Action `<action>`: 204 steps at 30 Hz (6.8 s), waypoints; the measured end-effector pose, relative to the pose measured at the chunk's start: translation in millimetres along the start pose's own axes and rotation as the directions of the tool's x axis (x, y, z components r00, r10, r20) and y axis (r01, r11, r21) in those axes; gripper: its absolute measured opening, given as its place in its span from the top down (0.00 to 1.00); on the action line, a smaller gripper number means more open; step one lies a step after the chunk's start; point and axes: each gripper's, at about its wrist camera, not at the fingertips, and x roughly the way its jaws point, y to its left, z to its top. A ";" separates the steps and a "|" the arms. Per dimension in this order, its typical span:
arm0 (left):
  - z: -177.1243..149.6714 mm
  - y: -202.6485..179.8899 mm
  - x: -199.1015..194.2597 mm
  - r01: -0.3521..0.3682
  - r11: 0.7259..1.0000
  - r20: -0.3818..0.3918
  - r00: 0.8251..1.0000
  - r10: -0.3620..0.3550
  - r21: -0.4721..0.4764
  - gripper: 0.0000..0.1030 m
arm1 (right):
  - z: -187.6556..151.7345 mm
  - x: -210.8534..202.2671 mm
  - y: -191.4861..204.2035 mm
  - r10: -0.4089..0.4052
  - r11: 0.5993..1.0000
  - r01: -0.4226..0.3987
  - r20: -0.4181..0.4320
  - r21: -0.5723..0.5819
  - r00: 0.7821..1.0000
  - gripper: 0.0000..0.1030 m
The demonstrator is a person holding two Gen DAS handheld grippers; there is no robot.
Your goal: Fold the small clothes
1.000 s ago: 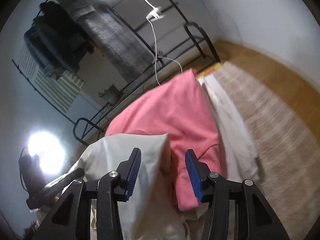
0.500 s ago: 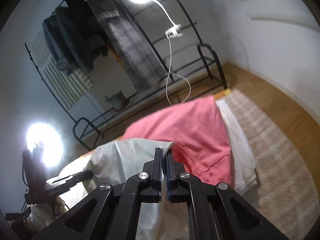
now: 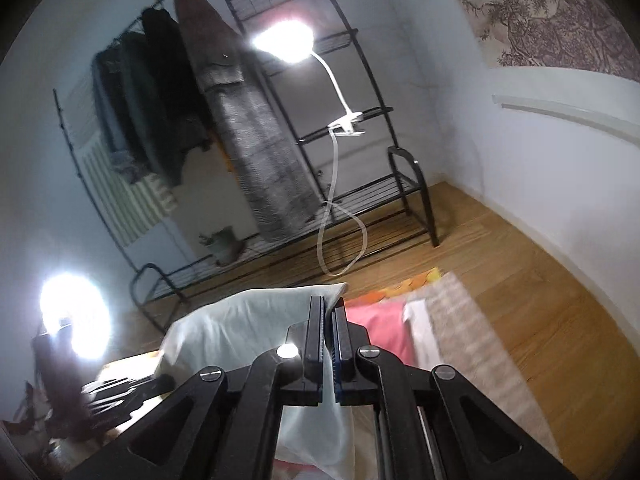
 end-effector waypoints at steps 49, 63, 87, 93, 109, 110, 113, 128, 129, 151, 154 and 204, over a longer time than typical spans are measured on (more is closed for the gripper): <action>-64.4 23.7 -45.4 -0.042 0.997 -0.098 0.995 0.035 -0.070 0.96 | -115.7 -23.5 -41.3 -0.155 0.987 0.140 -0.297 -0.073 0.942 0.58; -70.1 29.7 -34.6 -0.045 0.997 -0.125 0.991 0.037 -0.062 0.96 | -94.3 45.0 -34.4 -0.055 0.998 0.045 -0.293 -0.040 0.954 0.93; -62.6 -8.4 -108.2 -0.046 0.999 -0.041 0.998 0.047 0.017 0.96 | -68.6 -50.9 12.7 -0.188 0.980 0.170 -0.207 -0.102 0.960 0.70; -67.0 -24.9 -162.5 -0.050 0.997 0.024 0.999 0.049 0.063 0.93 | -61.7 -104.4 62.5 -0.193 0.977 0.178 -0.127 -0.118 0.973 0.68; -113.8 -28.8 -318.4 -0.065 0.992 0.185 0.982 0.044 0.106 0.29 | -95.8 -212.9 215.5 -0.215 0.948 0.213 0.018 -0.238 0.976 0.35; -117.6 -26.8 -327.7 -0.069 0.992 0.197 0.979 0.047 0.103 0.23 | -99.5 -216.1 223.0 -0.219 0.944 0.219 0.029 -0.245 0.975 0.32; -126.9 -22.1 -346.3 -0.097 0.989 0.224 0.972 0.070 0.110 0.21 | -111.2 -224.4 245.0 -0.228 0.935 0.236 0.058 -0.263 0.972 0.23; -171.2 4.1 -386.8 -0.241 0.964 0.299 0.934 0.197 0.116 0.00 | -169.2 -232.8 302.2 -0.245 0.940 0.269 0.133 -0.208 0.960 0.00; -173.3 5.2 -385.5 -0.242 0.963 0.296 0.934 0.199 0.115 0.00 | -172.4 -230.2 302.7 -0.249 0.939 0.273 0.133 -0.207 0.959 0.00; -191.5 20.3 -358.0 -0.270 0.960 0.250 0.937 0.244 0.075 0.00 | -189.3 -195.8 295.6 -0.278 0.937 0.305 0.165 -0.172 0.946 0.00; -191.9 20.8 -357.3 -0.270 0.960 0.249 0.937 0.244 0.074 0.00 | -190.3 -191.8 298.5 -0.283 0.931 0.312 0.163 -0.189 0.945 0.00; -189.7 19.5 -356.4 -0.259 0.962 0.248 0.941 0.232 0.083 0.00 | -194.5 -183.9 288.6 -0.314 0.930 0.333 0.138 -0.153 0.939 0.00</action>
